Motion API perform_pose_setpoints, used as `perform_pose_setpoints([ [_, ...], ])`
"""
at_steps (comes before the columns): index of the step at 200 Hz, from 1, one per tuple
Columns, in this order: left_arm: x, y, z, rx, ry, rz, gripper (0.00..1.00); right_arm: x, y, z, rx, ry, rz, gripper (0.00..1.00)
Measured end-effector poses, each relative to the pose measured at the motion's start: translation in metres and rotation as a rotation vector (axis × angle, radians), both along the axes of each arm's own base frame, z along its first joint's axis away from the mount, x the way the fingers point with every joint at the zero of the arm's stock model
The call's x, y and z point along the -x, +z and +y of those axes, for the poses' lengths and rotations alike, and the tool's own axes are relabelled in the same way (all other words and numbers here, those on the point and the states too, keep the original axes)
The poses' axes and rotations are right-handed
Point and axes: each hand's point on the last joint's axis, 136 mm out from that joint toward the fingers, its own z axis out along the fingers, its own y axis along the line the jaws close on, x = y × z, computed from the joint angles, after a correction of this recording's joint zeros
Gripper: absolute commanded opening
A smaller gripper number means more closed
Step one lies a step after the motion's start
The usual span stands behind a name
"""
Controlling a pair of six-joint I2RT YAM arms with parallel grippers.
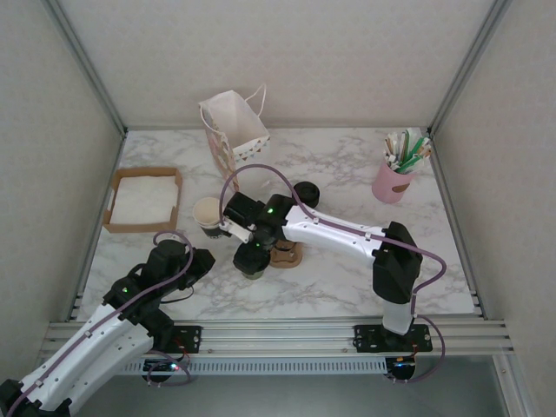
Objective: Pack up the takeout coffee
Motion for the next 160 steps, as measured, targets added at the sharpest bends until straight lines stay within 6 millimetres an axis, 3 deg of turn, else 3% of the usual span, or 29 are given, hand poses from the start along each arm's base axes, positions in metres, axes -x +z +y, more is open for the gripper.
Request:
perform_pose_setpoints([
  [43,0.0,0.0,0.0,0.002,-0.002,0.0,0.16,-0.001,0.006,0.003,-0.011,-0.003,-0.002,0.89],
  [70,-0.001,0.002,-0.003,0.014,-0.012,-0.005,0.22,-0.003,-0.004,0.004,0.02,-0.005,0.005,0.89],
  [115,-0.006,0.011,-0.022,0.12,-0.065,-0.045,0.25,-0.003,-0.012,0.005,0.037,-0.007,0.012,0.89],
  [160,-0.007,0.0,-0.035,0.225,-0.108,-0.023,0.3,-0.003,-0.012,0.006,0.035,-0.006,0.011,0.89],
])
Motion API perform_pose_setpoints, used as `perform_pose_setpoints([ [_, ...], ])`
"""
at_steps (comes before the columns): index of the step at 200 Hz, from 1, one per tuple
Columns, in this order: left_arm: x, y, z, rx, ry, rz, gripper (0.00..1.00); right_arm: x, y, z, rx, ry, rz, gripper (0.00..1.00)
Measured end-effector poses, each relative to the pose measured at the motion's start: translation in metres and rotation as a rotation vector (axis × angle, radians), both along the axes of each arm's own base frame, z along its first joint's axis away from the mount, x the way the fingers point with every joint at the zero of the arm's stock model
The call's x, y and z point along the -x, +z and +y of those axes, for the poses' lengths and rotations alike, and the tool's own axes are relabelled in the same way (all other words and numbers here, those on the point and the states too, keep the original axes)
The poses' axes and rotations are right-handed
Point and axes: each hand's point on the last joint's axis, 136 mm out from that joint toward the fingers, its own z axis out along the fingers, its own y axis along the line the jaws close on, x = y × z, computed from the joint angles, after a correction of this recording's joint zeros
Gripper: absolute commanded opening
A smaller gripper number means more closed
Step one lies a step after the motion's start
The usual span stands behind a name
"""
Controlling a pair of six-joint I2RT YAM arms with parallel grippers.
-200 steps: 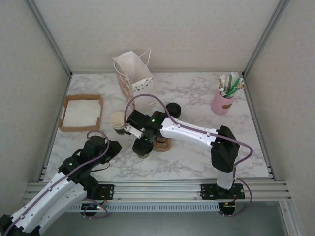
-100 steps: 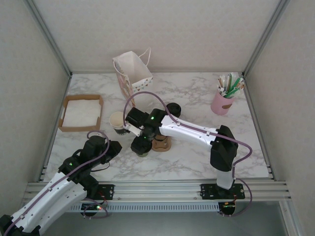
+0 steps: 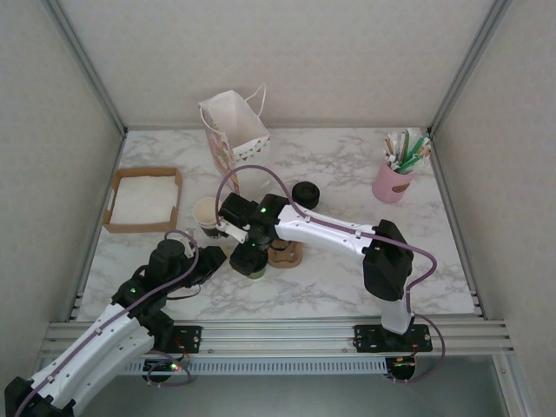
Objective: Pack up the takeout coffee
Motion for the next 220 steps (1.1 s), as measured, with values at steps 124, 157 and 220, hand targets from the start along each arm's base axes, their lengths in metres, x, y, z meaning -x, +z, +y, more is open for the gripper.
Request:
perform_pose_setpoints([
  [124,-0.002,-0.01,-0.014,0.072,-0.061,0.033,0.28,0.003,-0.002,0.005,-0.026,0.002,0.018,0.89],
  [157,-0.005,-0.011,-0.016,0.084,-0.07,0.019,0.27,0.003,-0.002,0.006,-0.037,-0.009,0.024,0.89],
  [220,-0.009,-0.011,-0.02,0.097,-0.081,-0.001,0.23,-0.002,-0.001,0.0,-0.054,-0.037,0.031,0.9],
])
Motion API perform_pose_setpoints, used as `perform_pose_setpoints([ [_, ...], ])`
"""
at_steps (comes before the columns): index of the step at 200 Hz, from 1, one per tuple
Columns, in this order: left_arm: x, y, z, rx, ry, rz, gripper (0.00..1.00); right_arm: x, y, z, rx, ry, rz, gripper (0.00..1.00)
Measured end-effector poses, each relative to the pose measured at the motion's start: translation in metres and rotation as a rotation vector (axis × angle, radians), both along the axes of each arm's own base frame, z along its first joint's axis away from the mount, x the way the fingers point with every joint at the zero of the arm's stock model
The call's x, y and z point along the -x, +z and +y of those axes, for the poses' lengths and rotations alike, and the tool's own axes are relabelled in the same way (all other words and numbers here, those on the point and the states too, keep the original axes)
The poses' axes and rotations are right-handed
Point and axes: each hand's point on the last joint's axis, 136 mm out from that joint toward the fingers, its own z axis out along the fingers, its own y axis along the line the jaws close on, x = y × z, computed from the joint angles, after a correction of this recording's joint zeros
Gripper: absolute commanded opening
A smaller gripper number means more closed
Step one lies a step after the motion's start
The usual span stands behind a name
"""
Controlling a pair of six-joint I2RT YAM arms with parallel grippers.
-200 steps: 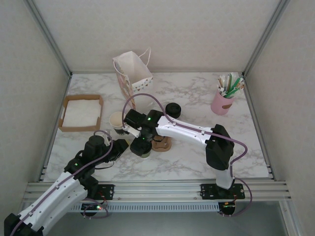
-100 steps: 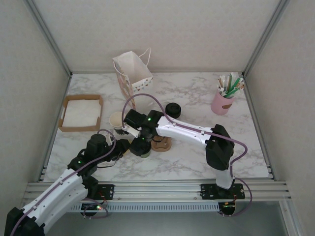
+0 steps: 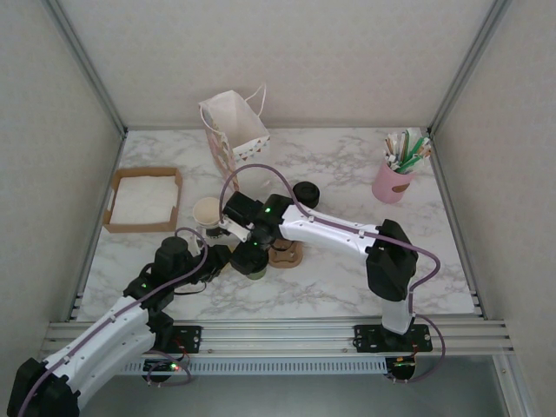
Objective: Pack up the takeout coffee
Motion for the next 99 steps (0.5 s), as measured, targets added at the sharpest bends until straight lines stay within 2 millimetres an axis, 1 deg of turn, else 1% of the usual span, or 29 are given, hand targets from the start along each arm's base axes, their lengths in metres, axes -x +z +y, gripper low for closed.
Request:
perform_pose_setpoints([
  [59,-0.0016,0.0002,-0.0009,-0.005,-0.007,-0.013,0.22,-0.0021,0.0012,-0.002,-0.015,-0.024,0.022,0.9],
  [80,-0.0023,0.0002,-0.0012,-0.007,-0.008,-0.017,0.21,-0.0027,0.0015,-0.0031,-0.022,-0.032,0.033,0.91],
  [99,-0.0024,0.0004,-0.0012,-0.009,-0.009,-0.019,0.21,-0.0044,0.006,-0.0042,-0.039,-0.043,0.036,0.93],
])
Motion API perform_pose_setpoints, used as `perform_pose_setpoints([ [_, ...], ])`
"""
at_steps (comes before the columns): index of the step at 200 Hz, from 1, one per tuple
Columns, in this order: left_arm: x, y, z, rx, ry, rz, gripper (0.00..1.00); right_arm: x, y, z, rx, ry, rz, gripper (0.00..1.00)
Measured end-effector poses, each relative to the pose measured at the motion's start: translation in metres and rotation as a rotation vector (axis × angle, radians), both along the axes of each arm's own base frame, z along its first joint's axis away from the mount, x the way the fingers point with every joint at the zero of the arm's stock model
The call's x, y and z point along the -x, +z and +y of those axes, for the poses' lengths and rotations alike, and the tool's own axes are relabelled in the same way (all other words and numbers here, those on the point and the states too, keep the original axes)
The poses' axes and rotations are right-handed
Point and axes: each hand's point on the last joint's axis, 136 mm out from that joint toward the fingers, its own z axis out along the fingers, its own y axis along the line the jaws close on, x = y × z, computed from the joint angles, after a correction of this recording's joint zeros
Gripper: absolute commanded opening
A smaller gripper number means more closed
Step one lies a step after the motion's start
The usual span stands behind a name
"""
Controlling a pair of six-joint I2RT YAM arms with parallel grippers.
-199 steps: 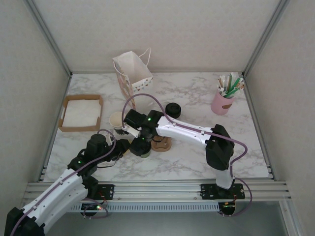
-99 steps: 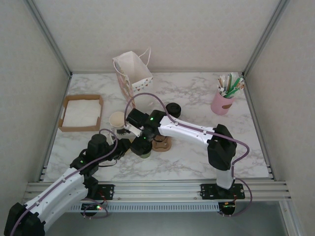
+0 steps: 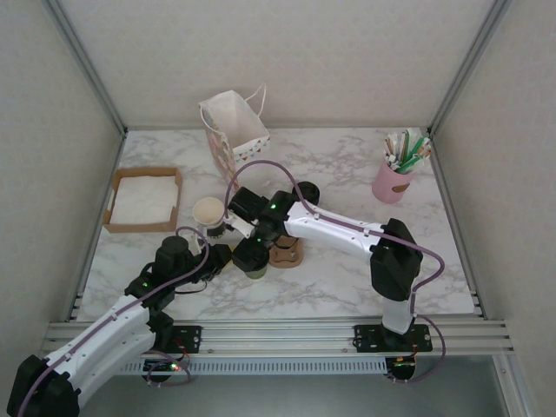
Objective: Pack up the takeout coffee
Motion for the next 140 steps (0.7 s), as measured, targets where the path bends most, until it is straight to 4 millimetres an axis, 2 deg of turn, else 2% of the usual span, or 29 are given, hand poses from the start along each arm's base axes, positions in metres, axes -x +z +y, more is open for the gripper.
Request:
perform_pose_setpoints([
  [63,0.0,0.0,0.0,-0.003,0.0,-0.002,0.21,-0.002,0.018,0.004,-0.067,-0.022,-0.007,0.94],
  [96,0.001,0.001,0.002,-0.015,0.001,-0.001,0.22,-0.001,0.028,-0.003,-0.088,-0.064,-0.011,0.94],
  [121,0.001,0.0,0.004,-0.027,0.007,0.001,0.22,-0.002,0.042,-0.016,-0.12,-0.13,-0.024,0.89],
  [140,0.001,0.0,0.004,-0.029,0.007,0.002,0.21,-0.008,0.051,-0.033,-0.152,-0.209,-0.019,0.78],
])
